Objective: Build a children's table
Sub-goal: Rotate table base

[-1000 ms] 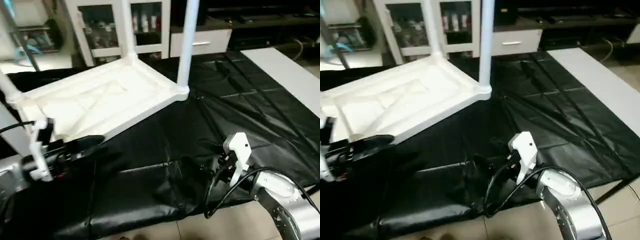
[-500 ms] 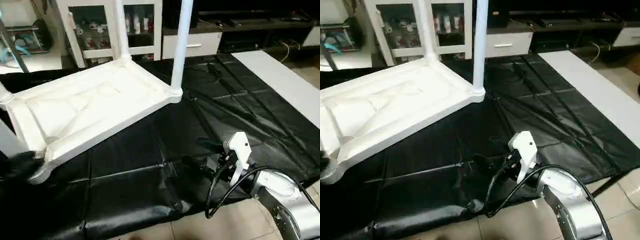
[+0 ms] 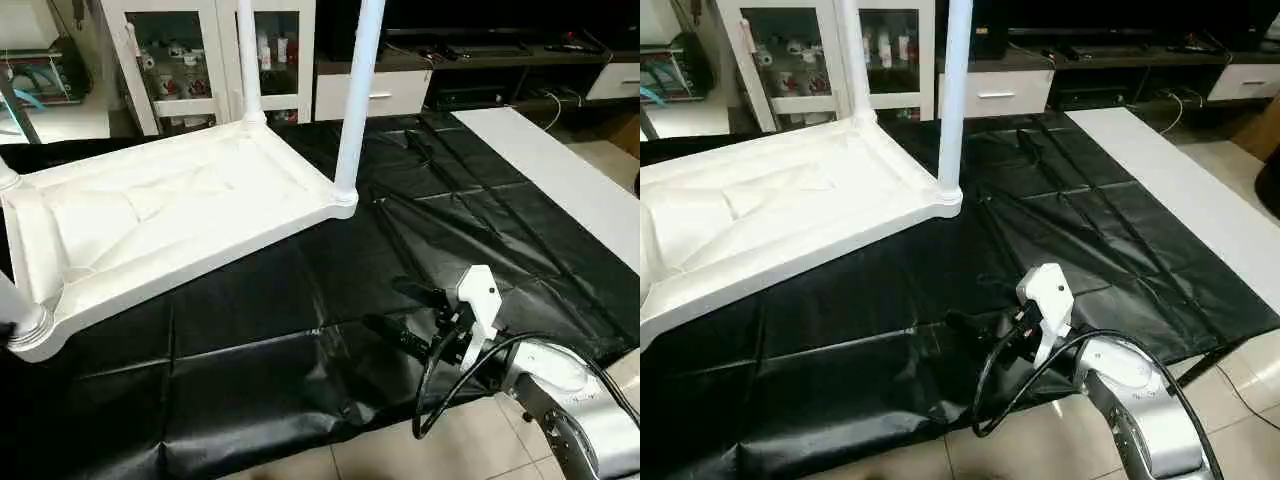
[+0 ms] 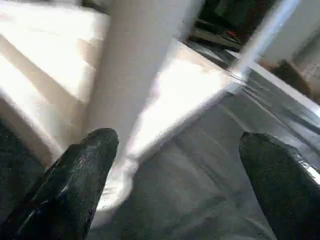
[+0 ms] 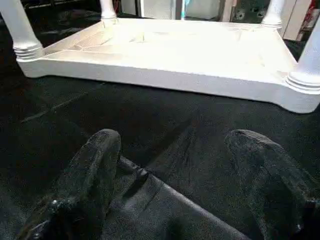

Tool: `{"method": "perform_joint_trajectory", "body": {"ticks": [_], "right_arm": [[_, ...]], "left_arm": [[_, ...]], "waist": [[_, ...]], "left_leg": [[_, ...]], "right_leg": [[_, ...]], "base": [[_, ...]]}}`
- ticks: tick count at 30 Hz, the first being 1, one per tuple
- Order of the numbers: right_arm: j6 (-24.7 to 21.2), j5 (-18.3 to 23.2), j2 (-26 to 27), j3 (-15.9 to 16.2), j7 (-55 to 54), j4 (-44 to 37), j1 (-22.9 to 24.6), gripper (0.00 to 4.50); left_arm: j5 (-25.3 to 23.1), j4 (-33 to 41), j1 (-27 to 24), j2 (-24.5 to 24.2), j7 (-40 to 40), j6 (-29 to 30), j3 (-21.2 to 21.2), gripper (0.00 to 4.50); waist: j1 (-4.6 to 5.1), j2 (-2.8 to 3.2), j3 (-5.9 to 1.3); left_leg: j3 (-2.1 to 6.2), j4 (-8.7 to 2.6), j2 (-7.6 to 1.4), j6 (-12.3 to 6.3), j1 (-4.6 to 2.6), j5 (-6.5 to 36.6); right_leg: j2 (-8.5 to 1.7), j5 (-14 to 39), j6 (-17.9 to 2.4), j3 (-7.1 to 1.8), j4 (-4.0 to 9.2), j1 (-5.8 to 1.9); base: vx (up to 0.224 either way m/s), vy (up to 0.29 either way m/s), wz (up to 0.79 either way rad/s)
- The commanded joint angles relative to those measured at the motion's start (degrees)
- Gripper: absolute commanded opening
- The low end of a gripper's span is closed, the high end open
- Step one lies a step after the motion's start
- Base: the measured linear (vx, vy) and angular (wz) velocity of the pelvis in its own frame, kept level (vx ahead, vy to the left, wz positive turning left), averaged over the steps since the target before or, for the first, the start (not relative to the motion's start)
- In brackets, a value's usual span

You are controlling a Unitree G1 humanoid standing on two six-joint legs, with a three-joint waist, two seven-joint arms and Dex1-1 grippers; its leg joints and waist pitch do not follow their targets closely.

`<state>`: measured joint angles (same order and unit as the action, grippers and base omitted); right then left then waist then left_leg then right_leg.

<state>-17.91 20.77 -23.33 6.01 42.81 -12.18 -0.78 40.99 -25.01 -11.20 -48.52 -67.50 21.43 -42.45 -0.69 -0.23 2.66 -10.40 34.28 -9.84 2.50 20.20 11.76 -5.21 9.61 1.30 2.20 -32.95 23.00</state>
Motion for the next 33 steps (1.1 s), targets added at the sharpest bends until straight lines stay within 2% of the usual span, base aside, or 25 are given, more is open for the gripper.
{"method": "perform_joint_trajectory", "body": {"ticks": [1, 3, 4, 6, 7, 8, 11, 12, 16, 18, 20, 21, 22, 23, 24, 25, 26, 27, 28, 29, 30, 32, 33], "right_arm": [[1.0, -0.5, -0.5, -0.1, 0.5, 0.8, -1.3, 3.64], [1.2, -0.5, -0.6, 0.0, 0.6, 1.0, -1.4, 3.64], [1.3, -0.6, -0.5, -0.1, 0.8, 1.4, -1.6, 3.64], [1.4, -0.7, -0.4, 0.0, 0.9, 1.6, -1.7, 3.64], [1.4, -0.7, -0.4, 0.0, 0.9, 1.8, -1.8, 3.64], [1.4, -0.7, -0.4, 0.0, 1.0, 1.8, -1.8, 3.64], [1.7, -0.9, -0.4, 0.2, 1.2, 2.2, -1.9, 3.64], [1.7, -1.0, -0.4, 0.2, 1.2, 2.3, -2.0, 3.64], [2.0, -1.2, -0.3, 0.6, 1.2, 2.5, -2.3, 3.64], [2.0, -1.3, -0.2, 0.7, 1.1, 2.4, -2.3, 3.64], [2.0, -1.3, -0.2, 0.8, 1.2, 2.3, -2.3, 3.64], [2.0, -1.4, -0.2, 0.9, 1.3, 2.3, -2.2, 3.64], [2.1, -1.5, -0.3, 1.0, 1.5, 2.3, -2.0, 3.64], [2.2, -1.6, -0.7, 1.4, 2.2, 2.0, -1.4, 3.64], [2.2, -1.6, -0.7, 1.4, 2.2, 1.9, -1.3, 3.64], [2.0, -1.5, -1.4, 1.9, 3.0, 1.3, -0.6, 3.64], [1.9, -1.5, -1.8, 2.2, 3.6, 0.8, -0.1, 3.64], [1.8, -1.4, -2.1, 2.4, 3.9, 0.6, 0.2, 3.64], [1.7, -1.4, -2.4, 2.4, 4.2, 0.5, 0.4, 3.64], [1.7, -1.3, -2.7, 2.5, 4.6, 0.4, 0.7, 3.64], [1.7, -1.3, -3.0, 2.6, 4.9, 0.2, 1.2, 3.64], [1.7, -1.3, -3.0, 2.6, 4.9, 0.2, 1.2, 3.64], [1.7, -1.2, -3.6, 2.9, 5.7, -0.2, 1.8, 3.64]], "left_arm": [[-1.4, -4.6, 3.3, -0.1, 2.7, -5.8, -2.9, 4.43], [-1.5, -5.0, 3.7, 0.1, 2.8, -6.4, -3.1, 4.43], [-0.6, -2.6, 4.1, 0.8, 2.1, -5.2, -2.6, 4.43], [0.3, -1.0, 4.6, 1.2, 1.5, -4.2, -2.1, 4.43], [1.5, 0.8, 5.3, 1.7, 1.0, -2.8, -1.2, 4.43], [1.7, 1.0, 5.5, 1.8, 0.9, -2.7, -1.0, 4.43], [-0.1, 0.9, 8.9, 2.7, -0.3, -4.8, 3.3, 4.43], [-0.5, 1.0, 9.8, 3.0, 0.3, -5.2, 4.0, 4.43], [-4.6, -2.1, 15.0, 3.9, 1.9, -9.2, 7.8, 4.43], [-6.4, -4.2, 18.4, 4.7, 2.7, -10.7, 9.4, 4.43], [-7.5, -4.4, 20.4, 5.5, 3.0, -10.6, 11.2, 4.43], [-8.1, -4.4, 21.3, 5.8, 2.5, -10.8, 12.7, 4.43], [-8.6, -4.2, 22.7, 6.6, 2.3, -10.6, 14.5, 4.43], [-8.6, -2.0, 24.9, 8.6, 1.2, -9.4, 18.0, 4.43], [-8.6, -1.8, 25.0, 8.7, 1.1, -9.2, 18.2, 4.43], [-7.6, 1.8, 25.8, 10.4, -0.7, -6.9, 21.2, 4.43], [-6.7, 4.7, 25.8, 11.3, -2.0, -4.8, 23.3, 4.43], [-6.1, 6.6, 25.8, 11.8, -2.9, -3.5, 24.7, 4.43], [-5.6, 8.2, 25.7, 12.1, -3.7, -2.4, 26.0, 4.43], [-5.2, 10.2, 25.8, 12.6, -4.4, -1.3, 27.7, 4.43], [-5.0, 13.3, 26.2, 13.8, -5.5, 0.0, 31.3, 4.43], [-5.0, 13.3, 26.2, 13.8, -5.5, 0.0, 31.3, 4.43], [-5.6, 18.2, 27.8, 16.7, -6.9, 1.4, 38.4, 4.43]], "waist": [[-0.09, 1.16, -1.47], [-0.17, 1.36, -1.49], [-0.18, 1.28, -1.45], [-0.30, 1.21, -1.49], [-0.40, 1.06, -1.62], [-0.69, 1.20, -1.67], [-1.09, 1.09, -1.75], [-1.16, 0.85, -1.84], [-1.62, 1.20, -2.05], [-1.72, 1.04, -2.22], [-1.70, 1.16, -2.34], [-1.65, 1.08, -2.53], [-1.69, 1.29, -2.44], [-1.86, 1.46, -2.37], [-2.06, 1.39, -2.33], [-2.49, 1.32, -2.36], [-2.74, 1.35, -2.31], [-2.92, 1.89, -2.30], [-2.85, 1.55, -2.35], [-2.87, 1.46, -2.41], [-2.75, 1.24, -2.64], [-2.72, 1.29, -2.62], [-2.16, 1.03, -2.59]], "left_leg": [[2.09, -6.58, -2.66, 3.46, -1.91, 37.3], [2.31, -6.77, -2.84, 3.77, -1.59, 36.6], [2.37, -6.90, -2.98, 4.01, -1.47, 36.8], [2.26, -6.90, -3.06, 4.23, -1.74, 37.2], [2.00, -6.73, -3.03, 4.34, -1.88, 36.7], [1.98, -6.78, -3.05, 4.27, -1.81, 36.0], [1.78, -6.73, -2.95, 4.14, -2.00, 35.5], [1.73, -6.64, -2.95, 4.08, -1.95, 34.7], [1.63, -6.64, -2.94, 4.37, -1.86, 32.6], [1.61, -6.59, -2.86, 4.43, -1.81, 31.6], [1.79, -6.65, -2.92, 4.72, -1.34, 30.4], [1.75, -6.59, -3.00, 4.73, -1.29, 29.0], [1.53, -6.50, -2.95, 4.54, -1.50, 28.9], [1.31, -6.35, -2.96, 4.68, -1.93, 29.7], [1.17, -6.25, -2.98, 4.76, -2.22, 30.3], [1.02, -6.15, -3.15, 4.97, -2.63, 30.8], [0.95, -6.16, -3.16, 4.90, -2.63, 30.5], [0.93, -6.28, -3.28, 5.25, -2.54, 30.3], [0.92, -6.38, -3.30, 5.17, -2.09, 29.7], [0.97, -6.39, -3.21, 5.03, -1.87, 29.1], [1.10, -6.43, -3.19, 4.64, -1.25, 26.5], [0.96, -6.37, -3.23, 4.45, -1.29, 25.2], [0.94, -6.34, -3.09, 3.90, -0.89, 24.9]], "right_leg": [[-2.02, 32.6, -5.4, -1.65, 5.46, 0.61], [-2.43, 31.7, -5.7, -1.79, 5.10, 0.19], [-2.45, 31.5, -5.9, -1.82, 4.90, 0.12], [-2.44, 31.4, -6.2, -1.92, 4.89, 0.30], [-2.36, 29.8, -7.0, -2.04, 4.77, 0.39], [-2.38, 28.9, -7.3, -2.10, 4.70, 0.30], [-2.23, 28.1, -7.3, -2.10, 4.71, 0.41], [-2.29, 27.1, -7.5, -2.13, 4.60, 0.28], [-2.25, 23.9, -8.3, -2.12, 4.18, -0.08], [-2.26, 22.9, -8.4, -2.07, 4.06, -0.32], [-2.44, 21.4, -8.9, -2.01, 3.61, -0.87], [-2.47, 19.2, -9.5, -2.02, 3.28, -0.98], [-2.44, 19.4, -9.8, -2.08, 3.50, -0.76], [-2.42, 20.3, -10.2, -2.15, 3.73, -0.41], [-2.41, 21.0, -10.3, -2.17, 3.96, -0.19], [-2.47, 21.4, -10.6, -2.28, 3.97, 0.00], [-2.44, 21.2, -10.7, -2.30, 3.99, 0.01], [-2.39, 20.3, -10.9, -2.37, 3.71, -0.12], [-2.21, 19.3, -10.9, -2.23, 3.54, -0.53], [-2.22, 18.9, -10.8, -2.21, 3.43, -0.73], [-2.37, 16.9, -11.0, -2.18, 2.95, -1.40], [-2.30, 15.7, -11.3, -2.17, 3.04, -1.33], [-2.43, 17.1, -11.2, -2.20, 3.13, -1.75]], "base": [[0.000, 0.000, 0.00], [0.000, 0.000, 0.00], [0.000, 0.000, 0.00], [0.000, 0.000, 0.00], [0.000, 0.000, 0.00], [0.000, 0.000, 0.00], [0.000, 0.000, 0.00], [0.000, 0.000, 0.00], [0.000, 0.000, 0.00], [0.000, 0.000, 0.00], [0.000, 0.000, 0.00], [0.000, 0.000, 0.00], [0.000, 0.000, 0.00], [0.000, 0.000, 0.00], [0.000, 0.000, 0.00], [0.000, 0.000, 0.00], [0.000, 0.000, 0.00], [0.000, 0.000, 0.00], [0.000, 0.000, 0.00], [0.000, 0.000, 0.00], [0.000, 0.000, 0.00], [0.000, 0.000, 0.00], [0.000, 0.000, 0.00]]}}
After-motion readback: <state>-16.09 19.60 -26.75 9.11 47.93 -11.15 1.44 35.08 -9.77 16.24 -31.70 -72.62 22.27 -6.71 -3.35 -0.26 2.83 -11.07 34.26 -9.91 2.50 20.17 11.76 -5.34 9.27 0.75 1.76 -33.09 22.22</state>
